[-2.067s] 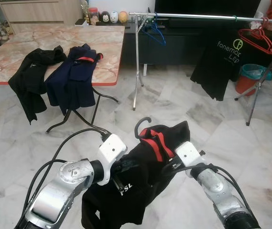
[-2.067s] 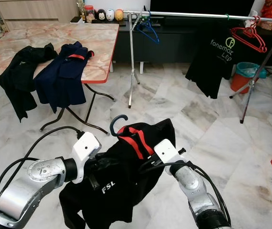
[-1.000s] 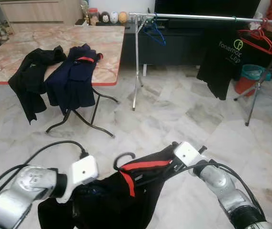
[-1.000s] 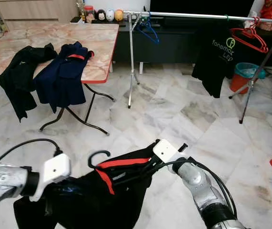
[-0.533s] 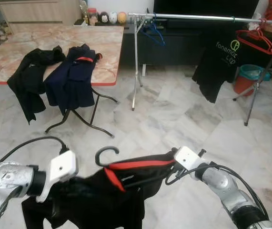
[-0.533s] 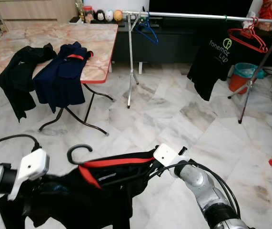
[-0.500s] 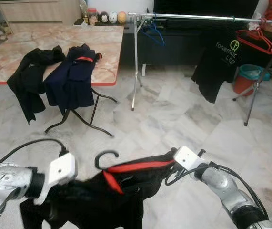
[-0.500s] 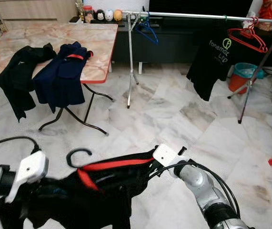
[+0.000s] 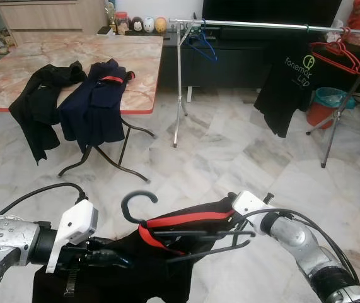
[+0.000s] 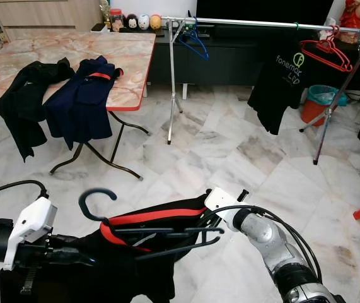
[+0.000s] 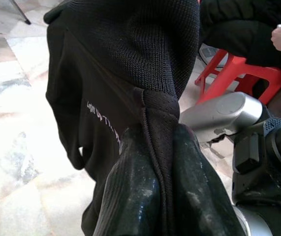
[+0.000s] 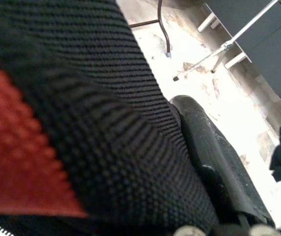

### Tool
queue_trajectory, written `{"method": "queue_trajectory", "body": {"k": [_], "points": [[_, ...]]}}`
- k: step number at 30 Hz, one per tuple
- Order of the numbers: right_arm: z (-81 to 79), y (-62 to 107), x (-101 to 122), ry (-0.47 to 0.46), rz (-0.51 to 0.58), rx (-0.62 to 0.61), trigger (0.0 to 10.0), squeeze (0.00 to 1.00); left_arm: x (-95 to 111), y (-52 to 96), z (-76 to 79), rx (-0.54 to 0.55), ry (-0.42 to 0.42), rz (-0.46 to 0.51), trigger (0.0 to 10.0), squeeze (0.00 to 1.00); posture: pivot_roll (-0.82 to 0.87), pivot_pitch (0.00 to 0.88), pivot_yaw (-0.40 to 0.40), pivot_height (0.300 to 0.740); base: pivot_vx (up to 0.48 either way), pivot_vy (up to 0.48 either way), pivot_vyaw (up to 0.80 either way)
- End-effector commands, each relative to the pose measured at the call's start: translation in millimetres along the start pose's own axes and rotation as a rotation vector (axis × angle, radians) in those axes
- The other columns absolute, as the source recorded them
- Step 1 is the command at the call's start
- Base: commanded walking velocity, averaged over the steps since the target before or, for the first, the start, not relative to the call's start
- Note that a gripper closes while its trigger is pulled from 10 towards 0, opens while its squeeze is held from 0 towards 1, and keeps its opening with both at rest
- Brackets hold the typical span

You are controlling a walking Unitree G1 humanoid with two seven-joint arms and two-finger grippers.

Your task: Hang hanger

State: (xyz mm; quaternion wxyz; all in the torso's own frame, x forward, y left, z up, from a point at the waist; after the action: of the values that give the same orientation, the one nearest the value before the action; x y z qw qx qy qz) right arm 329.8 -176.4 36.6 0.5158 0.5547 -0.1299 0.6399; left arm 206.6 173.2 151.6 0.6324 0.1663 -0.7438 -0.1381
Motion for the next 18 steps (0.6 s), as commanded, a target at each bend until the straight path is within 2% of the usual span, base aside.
{"method": "queue_trajectory", "body": {"k": [1, 7, 13, 18], "points": [[18.5, 9.1, -14, -0.048, -0.05, -0.091, 0.0, 0.0, 4, 7.4, 0.0, -0.019, -0.023, -0.018, 10.0, 0.0, 0.1, 0.0, -0.023, 0.74, 0.0, 0.0, 0.0], [10.7, 6.5, -18, -0.073, -0.056, -0.097, 0.0, 0.0, 2, 4.6, -2.6, 0.012, -0.008, 0.018, 10.0, 0.0, 0.1, 0.0, -0.024, 0.74, 0.0, 0.0, 0.0], [3.4, 6.6, -28, -0.12, -0.086, -0.116, 0.0, 0.0, 15, 3.8, -5.7, 0.04, -0.01, 0.126, 10.0, 0.0, 0.1, 0.0, -0.026, 0.74, 0.0, 0.0, 0.0], [1.5, 6.3, -31, -0.14, -0.088, -0.125, 0.0, 0.0, 16, 3.5, -4.3, 0.032, -0.012, 0.134, 10.0, 0.0, 0.1, 0.0, -0.027, 0.74, 0.0, 0.0, 0.0]]}}
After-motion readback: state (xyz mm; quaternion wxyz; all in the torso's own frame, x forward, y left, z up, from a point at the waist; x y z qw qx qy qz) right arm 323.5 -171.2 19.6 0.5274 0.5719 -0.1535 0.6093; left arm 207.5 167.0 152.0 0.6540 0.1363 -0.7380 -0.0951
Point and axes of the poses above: a point about 5 cm out from each wrist's last joint towards the gripper, its own y axis pointing back from the gripper into the wrist, its own x axis along the axis of the wrist's last joint, z = x × y, the point moved 3 cm from there along -y, pointing out of the wrist towards the gripper, and after that the axes turned 13 degrees about -y, right-handed, at the moved point
